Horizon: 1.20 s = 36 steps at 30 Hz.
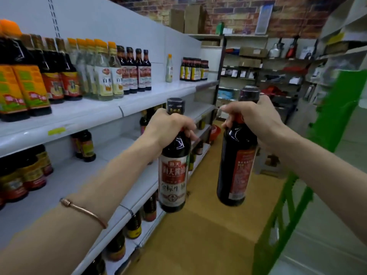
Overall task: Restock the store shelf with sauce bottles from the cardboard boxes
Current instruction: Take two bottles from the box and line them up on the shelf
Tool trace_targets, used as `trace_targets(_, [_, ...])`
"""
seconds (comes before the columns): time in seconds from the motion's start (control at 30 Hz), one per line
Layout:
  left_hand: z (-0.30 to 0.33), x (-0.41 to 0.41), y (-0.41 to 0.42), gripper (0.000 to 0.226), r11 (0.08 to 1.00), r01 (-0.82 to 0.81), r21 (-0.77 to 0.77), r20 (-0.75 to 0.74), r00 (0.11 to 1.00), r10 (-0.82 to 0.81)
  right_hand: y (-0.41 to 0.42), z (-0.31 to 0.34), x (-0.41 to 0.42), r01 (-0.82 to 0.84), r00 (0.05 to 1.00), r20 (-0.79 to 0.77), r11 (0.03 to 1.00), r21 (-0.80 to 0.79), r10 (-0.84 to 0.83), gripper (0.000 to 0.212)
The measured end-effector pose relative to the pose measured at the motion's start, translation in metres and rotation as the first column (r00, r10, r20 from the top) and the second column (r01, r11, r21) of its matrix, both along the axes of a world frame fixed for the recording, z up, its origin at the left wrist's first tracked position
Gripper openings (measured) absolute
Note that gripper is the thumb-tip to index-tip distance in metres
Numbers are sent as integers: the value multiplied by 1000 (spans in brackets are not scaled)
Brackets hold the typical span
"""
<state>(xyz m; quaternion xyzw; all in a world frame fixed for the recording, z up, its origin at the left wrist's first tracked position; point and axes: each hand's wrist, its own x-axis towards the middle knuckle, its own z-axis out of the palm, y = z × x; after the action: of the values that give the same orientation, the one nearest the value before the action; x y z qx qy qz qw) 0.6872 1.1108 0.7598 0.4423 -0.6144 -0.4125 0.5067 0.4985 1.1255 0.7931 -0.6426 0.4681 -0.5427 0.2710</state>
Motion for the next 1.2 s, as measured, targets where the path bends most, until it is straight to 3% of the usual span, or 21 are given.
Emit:
trace_targets(0.27, [10,3,-155,27,994,-101,36,-21,995,101,-190,7,5,-187,975,134,981,60,178,38])
trace_targets(0.77, [90,21,-471,34,988,-151,-34,-5,989,151,-525,87,26,-302,950,84,953,0,301,26])
trace_targets(0.97, [128,14,-584,23,975,-208,-77,-95,975,201,-659,113,29,-471,871,175,881,34,459,27])
trace_targets(1.2, [149,0,-713,20,912,-403,-76,-107,913,394,-810,142,41,-653,754,93,757,-5,651,24])
